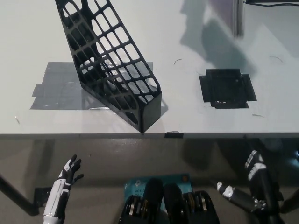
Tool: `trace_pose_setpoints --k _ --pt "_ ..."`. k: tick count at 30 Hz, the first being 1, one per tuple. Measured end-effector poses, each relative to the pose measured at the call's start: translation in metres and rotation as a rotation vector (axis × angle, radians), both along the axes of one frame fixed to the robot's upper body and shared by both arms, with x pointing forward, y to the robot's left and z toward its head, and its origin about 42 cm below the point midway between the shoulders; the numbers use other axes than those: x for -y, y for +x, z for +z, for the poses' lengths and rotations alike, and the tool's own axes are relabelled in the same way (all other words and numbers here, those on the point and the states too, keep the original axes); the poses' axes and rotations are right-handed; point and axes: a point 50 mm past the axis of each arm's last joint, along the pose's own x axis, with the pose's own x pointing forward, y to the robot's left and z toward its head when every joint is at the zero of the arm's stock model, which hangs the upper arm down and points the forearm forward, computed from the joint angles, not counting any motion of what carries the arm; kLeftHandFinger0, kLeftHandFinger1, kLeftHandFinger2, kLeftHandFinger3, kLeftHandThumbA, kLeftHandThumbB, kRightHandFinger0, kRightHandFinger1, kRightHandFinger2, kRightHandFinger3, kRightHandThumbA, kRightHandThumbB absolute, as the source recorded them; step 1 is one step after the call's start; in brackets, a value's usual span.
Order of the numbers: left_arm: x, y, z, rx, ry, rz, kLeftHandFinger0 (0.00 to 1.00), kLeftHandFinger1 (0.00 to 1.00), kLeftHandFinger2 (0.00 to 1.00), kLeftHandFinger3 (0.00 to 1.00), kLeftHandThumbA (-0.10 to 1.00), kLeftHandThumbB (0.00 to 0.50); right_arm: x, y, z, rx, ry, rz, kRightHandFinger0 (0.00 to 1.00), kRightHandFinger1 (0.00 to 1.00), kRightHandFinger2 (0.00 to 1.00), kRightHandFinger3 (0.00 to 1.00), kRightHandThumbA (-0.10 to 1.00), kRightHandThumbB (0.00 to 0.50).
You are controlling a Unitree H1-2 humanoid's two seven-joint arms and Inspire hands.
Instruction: A person hands a notebook to the robot and the robot grabs it with its right hand and places it in the magazine stand kept in the centre of the desk infront of it.
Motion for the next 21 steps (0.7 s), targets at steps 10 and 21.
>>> trace_pose_setpoints --k 10,21 --pt "0.000 0.000 0.000 0.011 0.003 -0.003 0.93 1.00 1.00 1.00 1.00 0.500 0.013 0.036 0.070 0.243 0.008 -0.081 1.00 1.00 1.00 1.00 1.00 0.176" --pt "-0.001 -0.001 -0.001 0.008 0.003 -0.003 0.93 1.00 1.00 1.00 1.00 0.500 0.017 0.065 0.109 0.305 0.049 -0.109 1.00 1.00 1.00 1.00 1.00 0.173"
